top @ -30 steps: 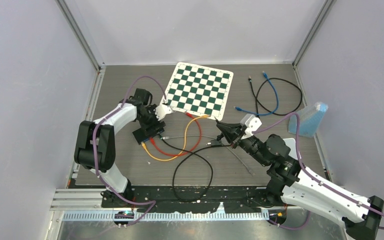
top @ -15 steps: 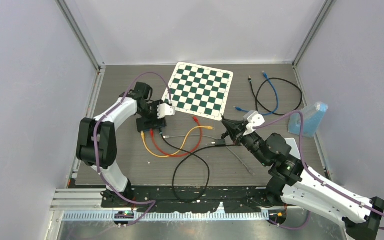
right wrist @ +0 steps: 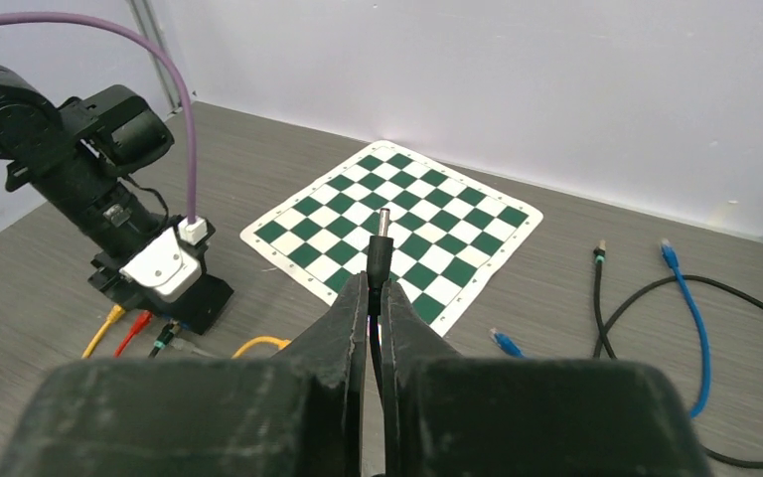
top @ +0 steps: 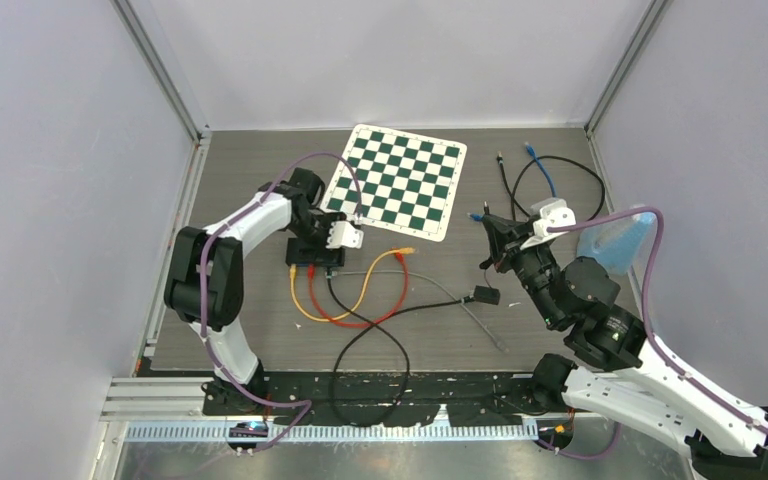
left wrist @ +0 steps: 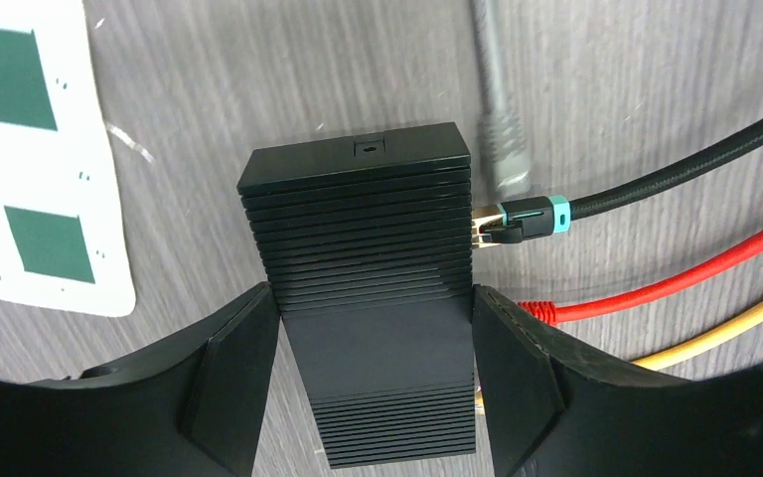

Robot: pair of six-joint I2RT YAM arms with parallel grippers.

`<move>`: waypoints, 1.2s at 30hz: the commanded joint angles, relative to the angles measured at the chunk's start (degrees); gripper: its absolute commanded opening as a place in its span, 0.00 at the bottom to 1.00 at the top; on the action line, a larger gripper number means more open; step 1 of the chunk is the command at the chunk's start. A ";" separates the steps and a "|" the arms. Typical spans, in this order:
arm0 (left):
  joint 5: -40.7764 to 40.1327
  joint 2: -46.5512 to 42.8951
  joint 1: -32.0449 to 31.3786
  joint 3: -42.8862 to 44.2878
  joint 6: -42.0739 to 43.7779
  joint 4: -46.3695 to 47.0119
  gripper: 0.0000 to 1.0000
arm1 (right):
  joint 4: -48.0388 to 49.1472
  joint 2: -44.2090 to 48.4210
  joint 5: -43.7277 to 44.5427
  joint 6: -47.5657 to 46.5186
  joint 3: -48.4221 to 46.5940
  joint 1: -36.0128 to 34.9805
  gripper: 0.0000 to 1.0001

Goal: Insert the plug into the switch port
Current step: Move the switch port to the center of the board.

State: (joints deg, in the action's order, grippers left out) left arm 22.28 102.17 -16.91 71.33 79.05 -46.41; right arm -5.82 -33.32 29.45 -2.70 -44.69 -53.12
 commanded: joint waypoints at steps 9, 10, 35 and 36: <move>-3.58 -1.64 -2.78 -0.85 1.11 -0.96 0.69 | -1.25 4.38 1.54 1.24 0.44 0.21 0.05; -2.75 -2.13 -2.82 -1.36 0.62 -0.83 0.72 | -1.55 4.61 1.54 1.53 0.67 0.21 0.05; 0.35 -30.25 -2.81 -10.19 -29.32 18.82 1.00 | -0.76 0.00 1.64 -0.81 -2.76 0.21 0.05; -0.62 -32.38 -2.86 -10.36 -33.81 21.30 1.00 | -0.63 -1.29 2.10 -1.85 -3.61 0.21 0.05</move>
State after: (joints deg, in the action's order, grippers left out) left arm 20.69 77.62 -19.51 59.46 62.57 -35.18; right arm -10.90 -31.53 29.98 -1.56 -43.97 -53.12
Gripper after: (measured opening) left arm 0.994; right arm 0.091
